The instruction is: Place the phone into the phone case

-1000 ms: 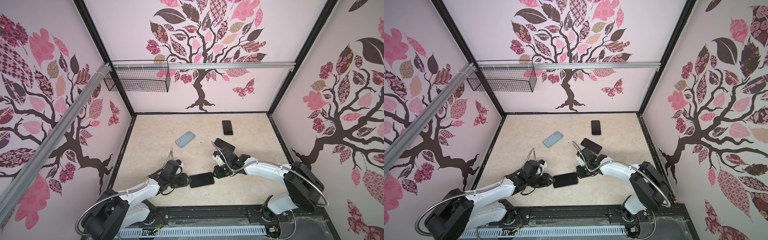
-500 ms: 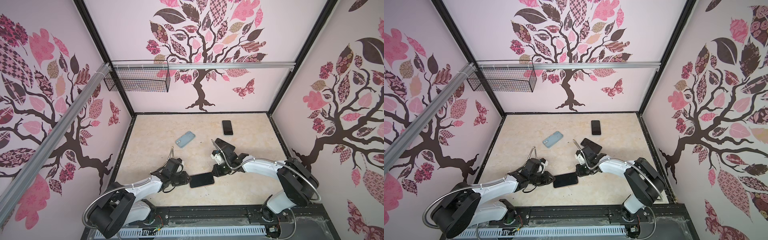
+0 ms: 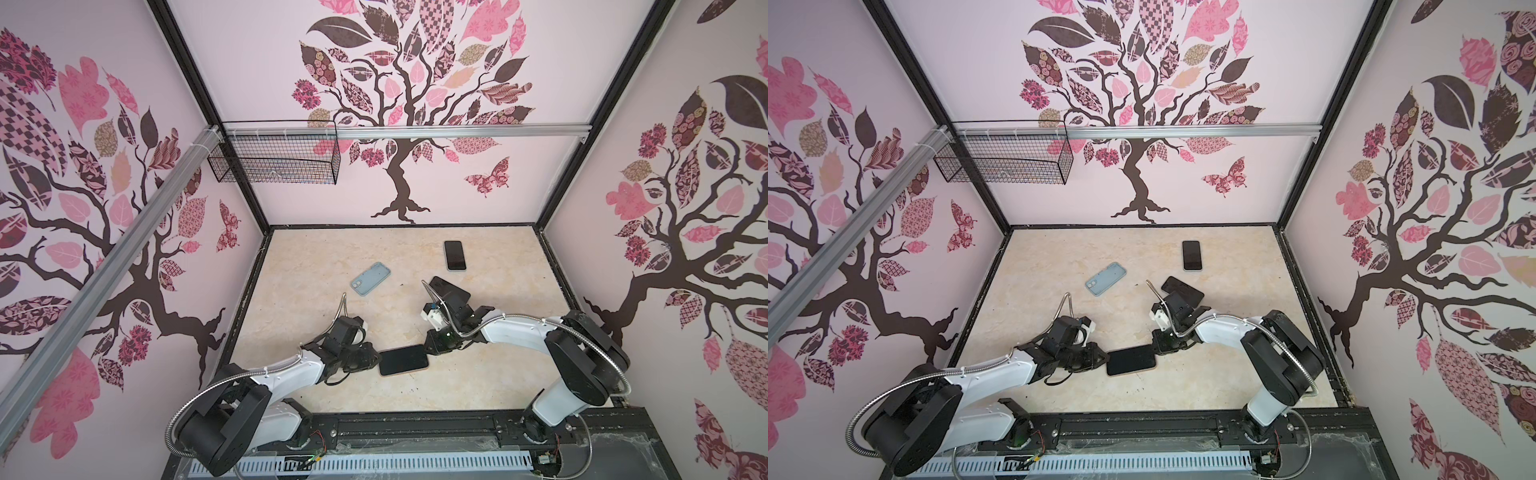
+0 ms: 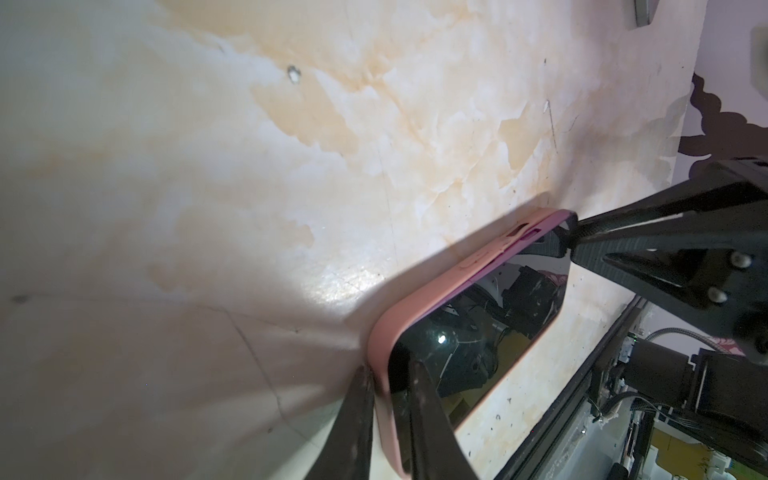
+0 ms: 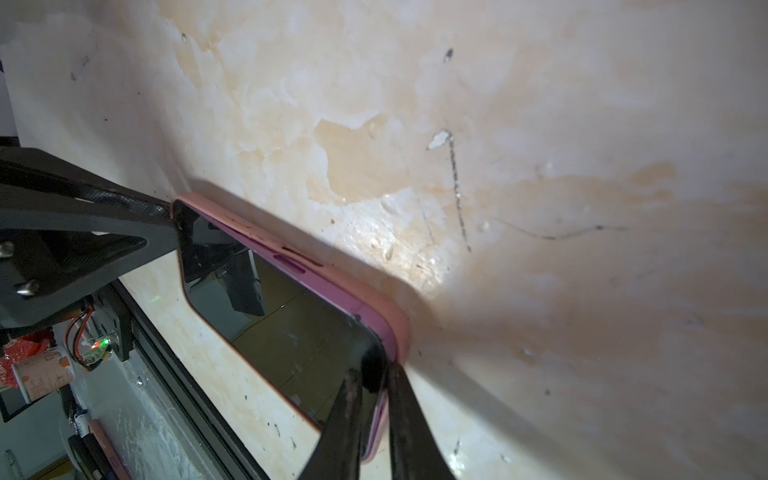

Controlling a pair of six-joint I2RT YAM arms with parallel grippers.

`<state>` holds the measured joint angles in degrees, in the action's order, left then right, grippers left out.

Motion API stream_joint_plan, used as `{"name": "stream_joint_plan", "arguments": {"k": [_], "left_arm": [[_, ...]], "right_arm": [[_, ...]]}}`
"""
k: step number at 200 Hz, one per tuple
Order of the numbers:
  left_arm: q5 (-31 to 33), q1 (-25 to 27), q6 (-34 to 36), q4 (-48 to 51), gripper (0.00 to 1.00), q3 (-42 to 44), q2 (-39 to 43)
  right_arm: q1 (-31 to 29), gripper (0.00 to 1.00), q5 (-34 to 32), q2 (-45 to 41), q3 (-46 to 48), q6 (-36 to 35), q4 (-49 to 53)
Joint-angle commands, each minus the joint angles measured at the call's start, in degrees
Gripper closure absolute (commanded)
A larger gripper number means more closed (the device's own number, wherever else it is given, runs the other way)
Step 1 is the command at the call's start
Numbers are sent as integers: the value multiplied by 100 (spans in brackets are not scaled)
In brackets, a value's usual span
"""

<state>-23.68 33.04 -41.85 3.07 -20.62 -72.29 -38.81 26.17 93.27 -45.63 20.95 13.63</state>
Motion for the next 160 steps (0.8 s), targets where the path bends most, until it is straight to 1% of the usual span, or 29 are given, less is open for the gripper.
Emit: {"name": "stream_joint_plan", "arguments": {"k": [1,73,96,130,160], "left_arm": [[-106,10,139,-209,84,67,-136],[-194,15,133,-423,85,120,-274],[-259,17,82,-598,85,164,-363],[-410,15,-16,-966,87,264,-576],[-453,11,-21,-1045,88,278,-667]], "right_arm": [[-83,84,178,429,-112,-161,-81],[-105,85,108,1049,-157,-292,6],[-172,85,-31,1253,-209,-293,33],[-476,85,-389,1568,-373,-280,165],[-703,86,-568,1838,-477,-198,191]]}}
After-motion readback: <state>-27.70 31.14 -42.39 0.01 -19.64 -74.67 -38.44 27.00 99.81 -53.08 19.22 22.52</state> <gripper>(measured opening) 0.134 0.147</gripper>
